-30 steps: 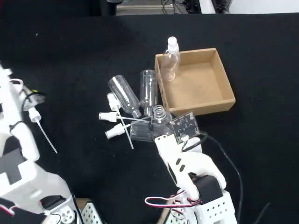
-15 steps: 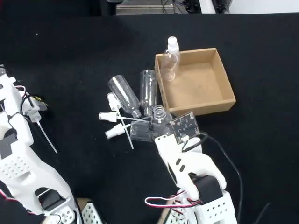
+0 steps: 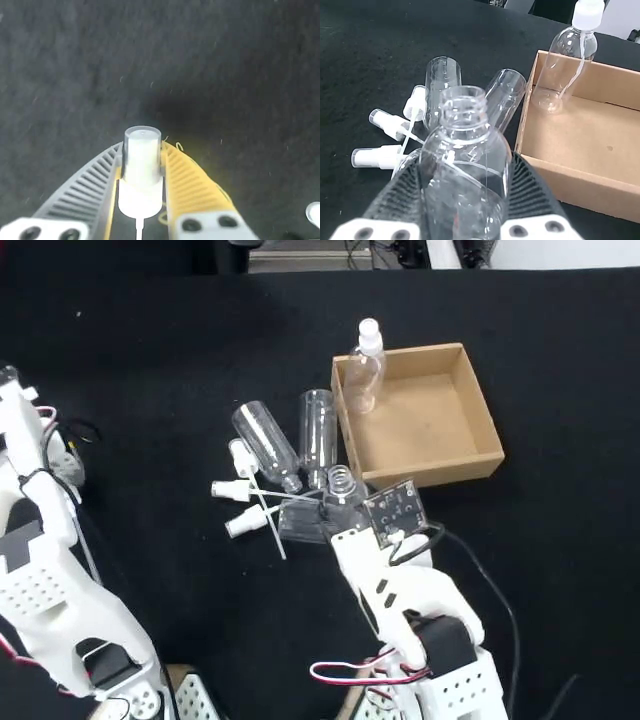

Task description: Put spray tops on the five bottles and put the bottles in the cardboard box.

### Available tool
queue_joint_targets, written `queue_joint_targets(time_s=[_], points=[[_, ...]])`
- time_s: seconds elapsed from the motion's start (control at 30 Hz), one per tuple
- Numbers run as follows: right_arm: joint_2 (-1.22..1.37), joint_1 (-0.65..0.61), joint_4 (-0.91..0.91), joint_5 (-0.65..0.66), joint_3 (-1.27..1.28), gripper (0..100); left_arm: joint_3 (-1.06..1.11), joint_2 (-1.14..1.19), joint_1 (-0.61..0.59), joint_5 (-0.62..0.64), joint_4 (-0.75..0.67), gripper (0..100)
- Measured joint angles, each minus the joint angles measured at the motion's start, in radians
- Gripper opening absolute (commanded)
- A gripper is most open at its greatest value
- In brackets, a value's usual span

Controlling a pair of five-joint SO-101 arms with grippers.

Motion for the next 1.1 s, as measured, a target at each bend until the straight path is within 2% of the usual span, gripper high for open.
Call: queue_joint_targets(time_s=[0.1, 0.2, 0.37, 0.53, 0.67, 0.83, 0.97, 1.1], points=[[0.000, 0.000, 0.000, 0.000, 0.000, 1.1, -0.092, 0.000, 0.029, 0.000, 0.118, 3], [0.000, 0.000, 0.000, 0.000, 0.000, 1.1, -0.147, 0.000, 0.092, 0.000, 0.176, 3], [0.000, 0.000, -0.035, -0.003, 0.029, 1.1, -0.155, -0.038, 0.190, 0.000, 0.196, 3], [0.000, 0.000, -0.126, -0.003, 0.083, 1.1, -0.132, -0.203, 0.301, 0.000, 0.199, 3], [0.000, 0.000, -0.219, -0.003, 0.121, 1.1, -0.072, -0.316, 0.396, 0.006, 0.106, 3], [0.000, -0.003, -0.249, -0.020, 0.127, 1.1, 0.000, -0.436, 0.456, 0.114, 0.020, 3], [0.000, -0.068, -0.250, -0.080, 0.127, 1.1, 0.081, -0.540, 0.477, 0.149, -0.041, 3], [0.000, -0.135, -0.250, -0.084, 0.127, 1.1, 0.160, -0.643, 0.486, 0.157, -0.153, 3]])
